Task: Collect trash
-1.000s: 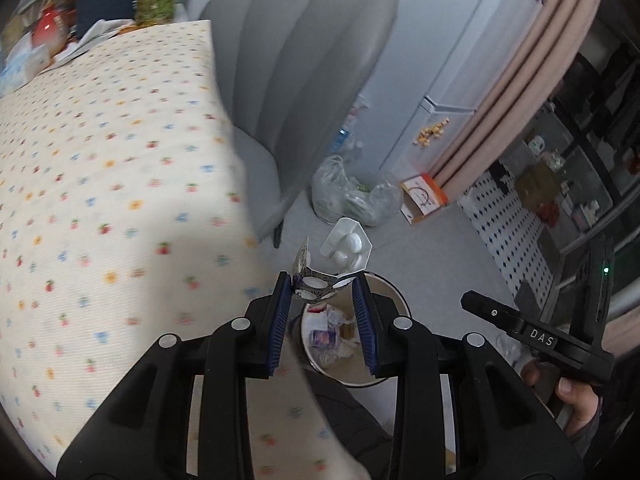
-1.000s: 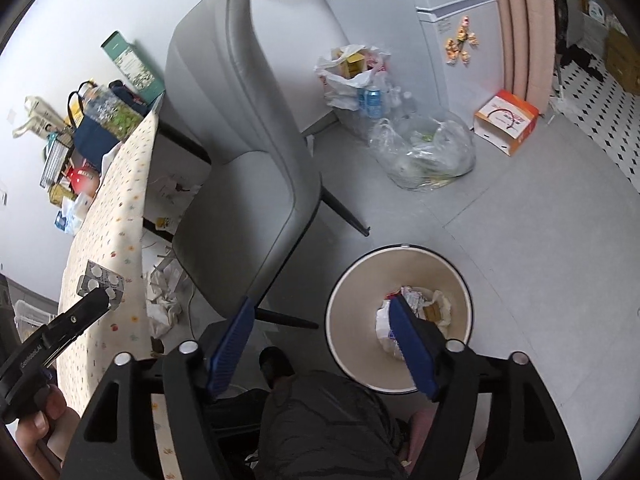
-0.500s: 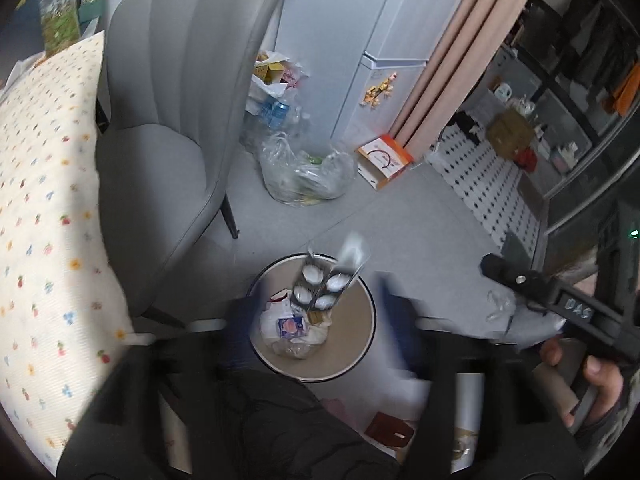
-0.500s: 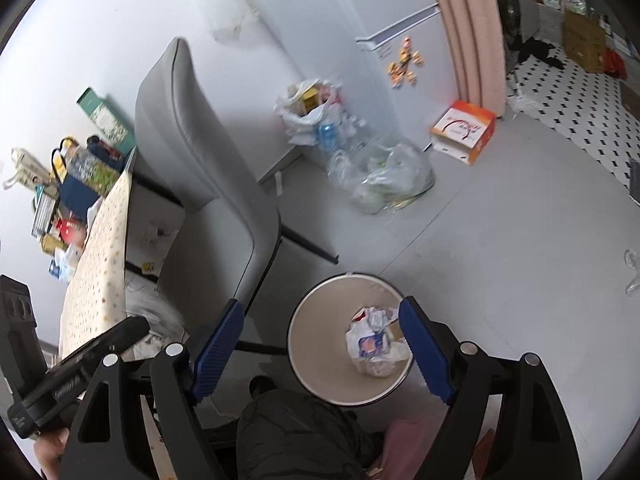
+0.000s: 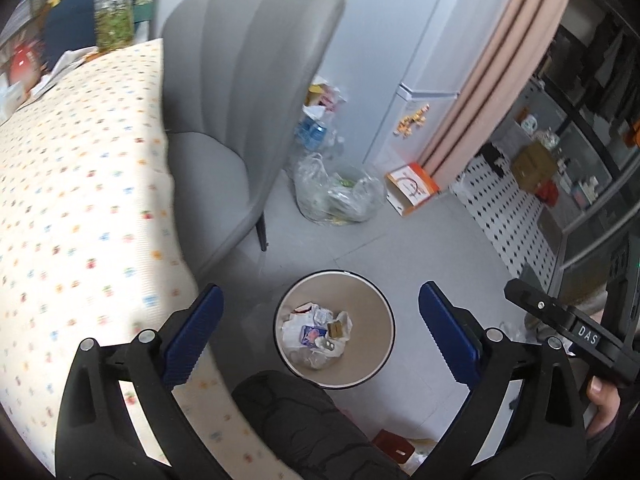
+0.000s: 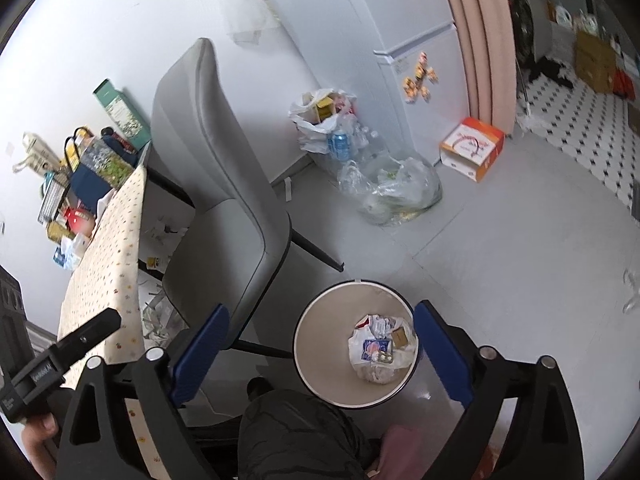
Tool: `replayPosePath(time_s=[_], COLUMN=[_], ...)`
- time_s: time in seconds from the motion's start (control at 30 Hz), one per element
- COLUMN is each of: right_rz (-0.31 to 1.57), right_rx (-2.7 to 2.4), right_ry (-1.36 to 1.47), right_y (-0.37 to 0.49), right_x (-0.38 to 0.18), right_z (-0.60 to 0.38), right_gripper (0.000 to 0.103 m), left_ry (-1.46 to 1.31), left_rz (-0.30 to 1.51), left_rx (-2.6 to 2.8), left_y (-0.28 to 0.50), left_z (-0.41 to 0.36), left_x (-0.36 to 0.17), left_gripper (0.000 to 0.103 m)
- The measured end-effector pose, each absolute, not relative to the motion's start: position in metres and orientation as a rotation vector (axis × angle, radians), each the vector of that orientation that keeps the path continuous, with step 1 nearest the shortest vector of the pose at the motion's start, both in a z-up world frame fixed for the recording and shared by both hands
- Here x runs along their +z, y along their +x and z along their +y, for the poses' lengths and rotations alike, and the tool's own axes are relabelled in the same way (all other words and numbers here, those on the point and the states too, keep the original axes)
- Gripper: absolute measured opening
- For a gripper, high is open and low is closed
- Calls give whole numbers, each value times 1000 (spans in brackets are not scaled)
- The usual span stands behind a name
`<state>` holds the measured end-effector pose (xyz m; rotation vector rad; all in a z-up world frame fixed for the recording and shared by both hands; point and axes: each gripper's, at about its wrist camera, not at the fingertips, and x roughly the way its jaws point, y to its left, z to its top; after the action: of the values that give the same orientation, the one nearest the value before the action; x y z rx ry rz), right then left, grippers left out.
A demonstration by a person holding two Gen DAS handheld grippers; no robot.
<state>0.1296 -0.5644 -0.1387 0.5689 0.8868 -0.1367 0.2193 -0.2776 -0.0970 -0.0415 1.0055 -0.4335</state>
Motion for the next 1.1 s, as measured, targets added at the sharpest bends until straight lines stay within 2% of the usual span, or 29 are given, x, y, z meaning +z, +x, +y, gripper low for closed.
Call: replayPosePath(time_s=[0.3, 0.57, 1.1], right_rz=[866, 824, 760], right_rx=[-131, -106, -58], right_ry=[418, 354, 232], right_y=[126, 115, 89], right_x=[-92, -49, 20], right_z=[-526, -493, -427], right_gripper=[95, 95, 95], left_ry=[-92, -92, -135], left_rz=[927, 783, 616], left_rx=[-333, -271, -110], left_y=[206, 183, 129], left_z=[-227, -184, -114], left_x=[-61, -12, 51], left_gripper=[97, 97, 97])
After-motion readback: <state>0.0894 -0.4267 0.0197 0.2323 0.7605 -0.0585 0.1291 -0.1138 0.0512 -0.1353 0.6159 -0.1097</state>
